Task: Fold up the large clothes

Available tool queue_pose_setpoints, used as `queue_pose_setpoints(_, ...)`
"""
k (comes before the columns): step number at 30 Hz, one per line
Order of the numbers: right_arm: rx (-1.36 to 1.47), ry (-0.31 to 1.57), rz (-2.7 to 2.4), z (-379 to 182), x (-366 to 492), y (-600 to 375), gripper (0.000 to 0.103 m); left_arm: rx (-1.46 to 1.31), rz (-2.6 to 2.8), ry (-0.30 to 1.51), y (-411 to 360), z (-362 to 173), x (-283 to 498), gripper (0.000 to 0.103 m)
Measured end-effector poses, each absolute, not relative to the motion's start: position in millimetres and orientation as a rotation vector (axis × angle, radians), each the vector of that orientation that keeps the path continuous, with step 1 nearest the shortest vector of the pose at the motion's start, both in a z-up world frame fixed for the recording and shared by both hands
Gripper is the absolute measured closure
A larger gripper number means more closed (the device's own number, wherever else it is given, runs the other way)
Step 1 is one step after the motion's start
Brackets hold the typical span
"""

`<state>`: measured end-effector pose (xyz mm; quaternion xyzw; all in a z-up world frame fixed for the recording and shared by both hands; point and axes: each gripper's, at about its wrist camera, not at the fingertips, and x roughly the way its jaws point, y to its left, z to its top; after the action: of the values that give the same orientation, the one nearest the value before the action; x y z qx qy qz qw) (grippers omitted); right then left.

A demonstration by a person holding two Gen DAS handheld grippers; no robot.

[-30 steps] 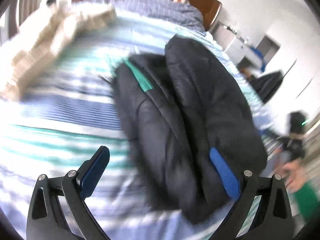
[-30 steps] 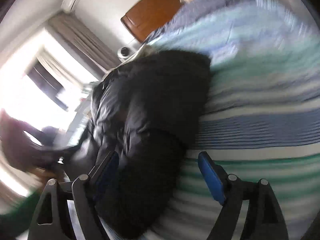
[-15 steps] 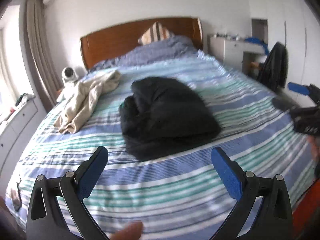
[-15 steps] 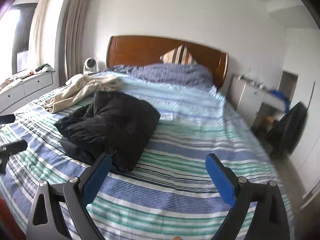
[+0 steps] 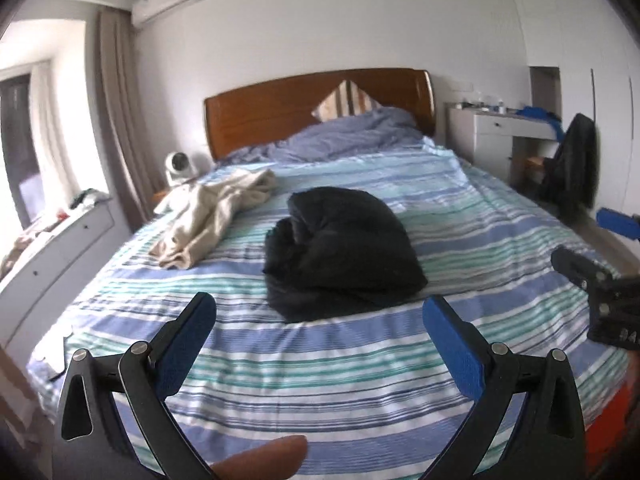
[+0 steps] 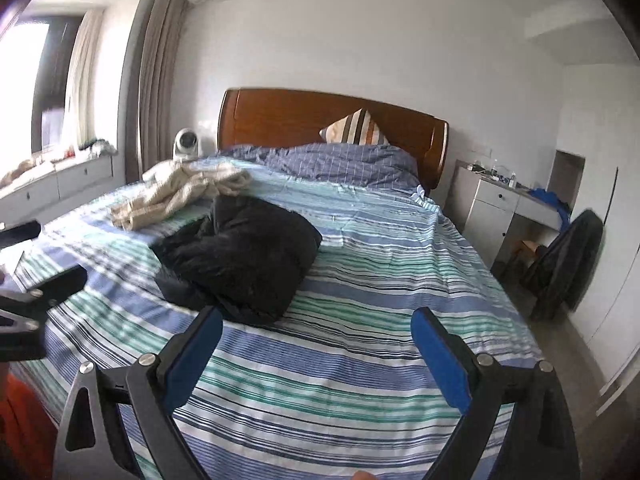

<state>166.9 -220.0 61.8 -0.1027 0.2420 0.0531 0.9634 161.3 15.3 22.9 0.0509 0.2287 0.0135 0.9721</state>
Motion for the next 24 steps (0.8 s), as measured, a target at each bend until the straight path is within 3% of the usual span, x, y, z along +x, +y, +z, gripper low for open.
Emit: queue_pose_setpoints(24,-0.094,0.666,0.103,48.8,125.4,-201.2,0.004,-0.006,0.128,0.703,40.4,9.2,134.0,0.000)
